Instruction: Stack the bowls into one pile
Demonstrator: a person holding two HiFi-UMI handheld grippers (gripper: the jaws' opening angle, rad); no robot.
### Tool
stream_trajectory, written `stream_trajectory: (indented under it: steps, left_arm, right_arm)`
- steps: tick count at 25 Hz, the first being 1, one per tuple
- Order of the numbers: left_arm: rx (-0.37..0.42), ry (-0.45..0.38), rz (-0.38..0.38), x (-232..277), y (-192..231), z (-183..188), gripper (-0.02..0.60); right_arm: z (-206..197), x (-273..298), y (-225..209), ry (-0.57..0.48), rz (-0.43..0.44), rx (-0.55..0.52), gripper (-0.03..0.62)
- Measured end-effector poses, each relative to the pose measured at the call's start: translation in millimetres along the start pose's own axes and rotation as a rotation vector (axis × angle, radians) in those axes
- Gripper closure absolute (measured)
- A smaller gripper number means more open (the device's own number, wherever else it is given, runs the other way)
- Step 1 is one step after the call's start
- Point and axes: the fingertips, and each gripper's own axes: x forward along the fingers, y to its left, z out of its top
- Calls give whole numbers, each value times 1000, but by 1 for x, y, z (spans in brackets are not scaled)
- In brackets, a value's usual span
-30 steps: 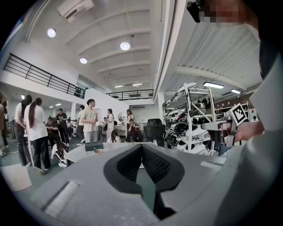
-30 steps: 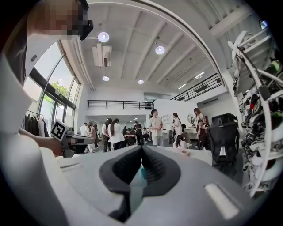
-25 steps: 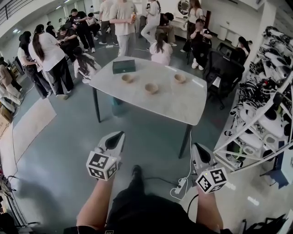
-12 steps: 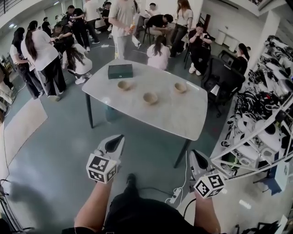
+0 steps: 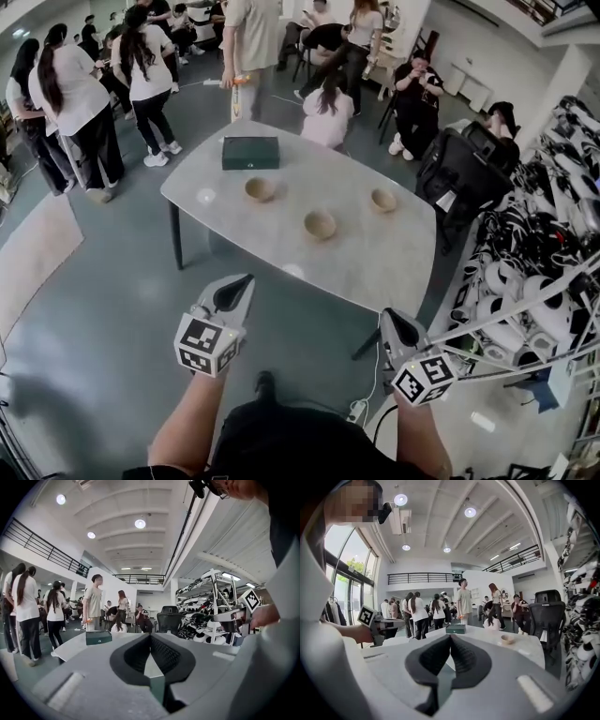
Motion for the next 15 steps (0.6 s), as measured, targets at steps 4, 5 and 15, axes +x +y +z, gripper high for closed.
stream_trajectory:
  steps: [4, 5, 15]
  left_arm:
    - [4, 10, -21, 19, 34, 2, 572]
    - [5, 10, -26, 23, 41, 2, 571]
    - [-7, 45, -67, 94, 69, 1, 571]
  right_arm:
    - [13, 47, 7, 7, 12, -10, 592]
    - [15, 56, 8, 8, 15, -12, 592]
    - [16, 119, -31, 14, 15, 51, 592]
